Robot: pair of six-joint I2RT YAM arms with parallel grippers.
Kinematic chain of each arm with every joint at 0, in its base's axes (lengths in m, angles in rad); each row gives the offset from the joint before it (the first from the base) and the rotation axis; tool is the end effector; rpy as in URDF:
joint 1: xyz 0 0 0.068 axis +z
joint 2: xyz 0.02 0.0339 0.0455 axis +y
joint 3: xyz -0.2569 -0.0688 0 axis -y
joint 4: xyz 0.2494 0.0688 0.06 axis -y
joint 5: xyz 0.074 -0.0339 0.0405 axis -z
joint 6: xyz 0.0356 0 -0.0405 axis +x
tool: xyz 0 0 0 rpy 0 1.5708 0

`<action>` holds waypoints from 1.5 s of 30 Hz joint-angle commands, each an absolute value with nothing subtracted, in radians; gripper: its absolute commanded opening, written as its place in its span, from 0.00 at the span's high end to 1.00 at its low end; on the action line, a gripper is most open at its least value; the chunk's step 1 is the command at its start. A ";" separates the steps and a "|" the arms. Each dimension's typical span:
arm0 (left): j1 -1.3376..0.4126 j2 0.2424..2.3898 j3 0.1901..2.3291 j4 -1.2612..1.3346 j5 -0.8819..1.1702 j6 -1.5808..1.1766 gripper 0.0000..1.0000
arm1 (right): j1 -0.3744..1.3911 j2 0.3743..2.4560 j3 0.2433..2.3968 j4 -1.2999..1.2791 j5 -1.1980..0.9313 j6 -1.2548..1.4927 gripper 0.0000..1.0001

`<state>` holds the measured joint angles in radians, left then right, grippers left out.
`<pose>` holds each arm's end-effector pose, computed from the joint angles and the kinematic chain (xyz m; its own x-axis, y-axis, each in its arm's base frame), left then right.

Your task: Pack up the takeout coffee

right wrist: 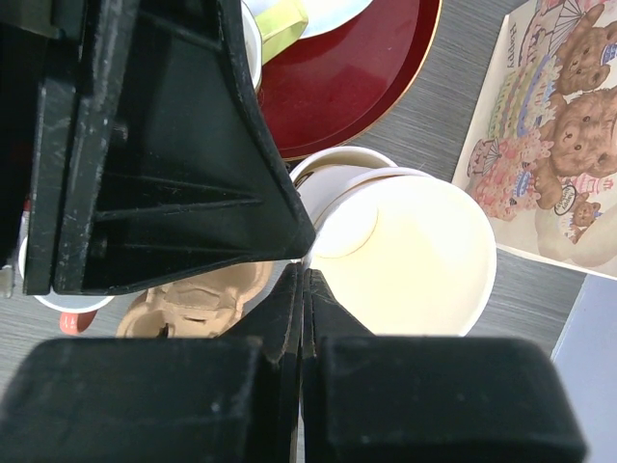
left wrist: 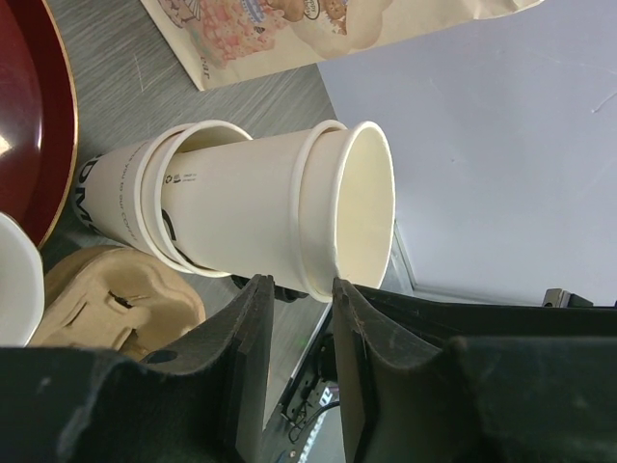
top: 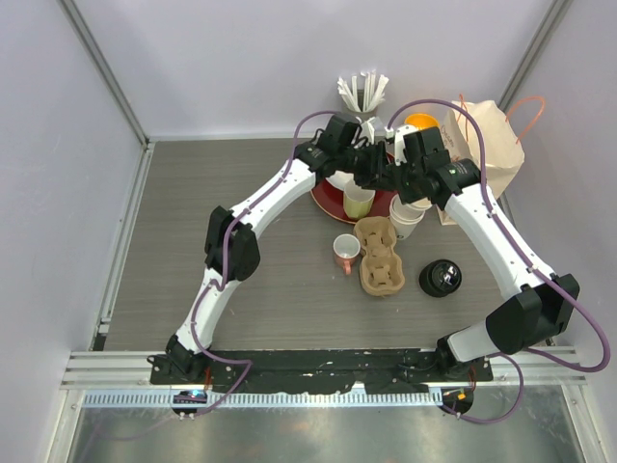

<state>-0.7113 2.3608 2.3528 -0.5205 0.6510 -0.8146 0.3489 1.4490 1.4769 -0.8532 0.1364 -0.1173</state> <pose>0.3955 -0.3693 0.3007 -0.9282 0.0360 -0.3703 0.3505 0.4185 -0.8379 0.2935 0.1016 0.3551 -0.6562 -0.3621 -0.6620 -0.3311 0.9265 -0.1786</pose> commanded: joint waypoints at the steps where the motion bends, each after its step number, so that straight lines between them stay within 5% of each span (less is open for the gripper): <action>1: -0.716 2.352 2.368 -0.489 0.667 -0.822 0.66 | 0.347 1.447 1.508 -0.819 0.140 -0.110 0.99; 45: -0.727 2.414 2.364 -0.541 0.581 -0.744 0.72 | 0.347 1.462 1.555 -0.812 0.133 -0.120 0.99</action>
<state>-0.7208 2.3978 2.3524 -0.5171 0.6247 -0.7929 0.3447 1.4776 1.4895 -0.8654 0.1291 -0.1181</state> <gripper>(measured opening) 0.289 0.028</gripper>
